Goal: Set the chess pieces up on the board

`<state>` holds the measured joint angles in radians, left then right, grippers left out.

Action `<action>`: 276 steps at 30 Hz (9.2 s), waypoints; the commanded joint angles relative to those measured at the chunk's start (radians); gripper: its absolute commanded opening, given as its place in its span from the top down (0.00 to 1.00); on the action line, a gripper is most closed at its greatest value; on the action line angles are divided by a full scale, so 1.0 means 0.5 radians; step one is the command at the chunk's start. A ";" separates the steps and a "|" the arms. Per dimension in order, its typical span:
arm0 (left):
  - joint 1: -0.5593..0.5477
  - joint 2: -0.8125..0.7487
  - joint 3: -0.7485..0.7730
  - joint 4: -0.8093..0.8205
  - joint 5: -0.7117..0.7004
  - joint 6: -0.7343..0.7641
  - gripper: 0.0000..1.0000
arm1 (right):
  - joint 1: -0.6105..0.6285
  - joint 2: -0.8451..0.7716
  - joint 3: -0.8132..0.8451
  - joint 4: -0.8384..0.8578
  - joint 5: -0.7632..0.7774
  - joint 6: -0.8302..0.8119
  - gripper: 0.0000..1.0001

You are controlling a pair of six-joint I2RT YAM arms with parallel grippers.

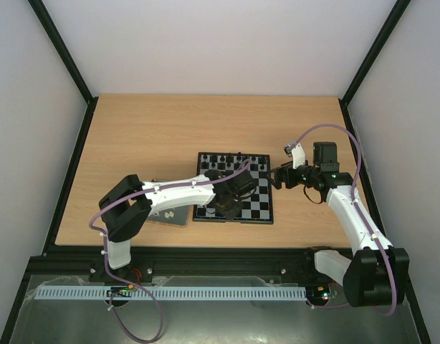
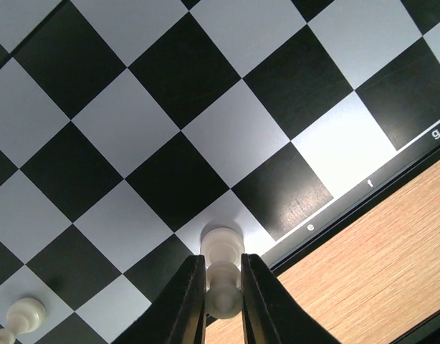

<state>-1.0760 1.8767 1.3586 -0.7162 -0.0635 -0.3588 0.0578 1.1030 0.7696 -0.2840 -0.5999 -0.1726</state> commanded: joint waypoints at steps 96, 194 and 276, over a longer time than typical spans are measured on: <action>1.418 -0.891 -0.805 0.263 0.148 -0.040 0.92 | -0.002 0.000 0.034 -0.048 -0.048 -0.047 0.07; 0.943 -0.597 -0.898 0.078 -0.203 -0.269 0.74 | -0.002 -0.010 0.027 -0.062 -0.046 -0.079 0.07; 0.163 -0.327 -0.465 0.104 -0.032 -0.172 0.98 | -0.002 0.001 0.028 -0.074 -0.027 -0.093 0.07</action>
<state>-0.9897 1.6947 1.1187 -0.6632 -0.0647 -0.4385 0.0582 1.1072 0.7719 -0.2859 -0.6083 -0.2020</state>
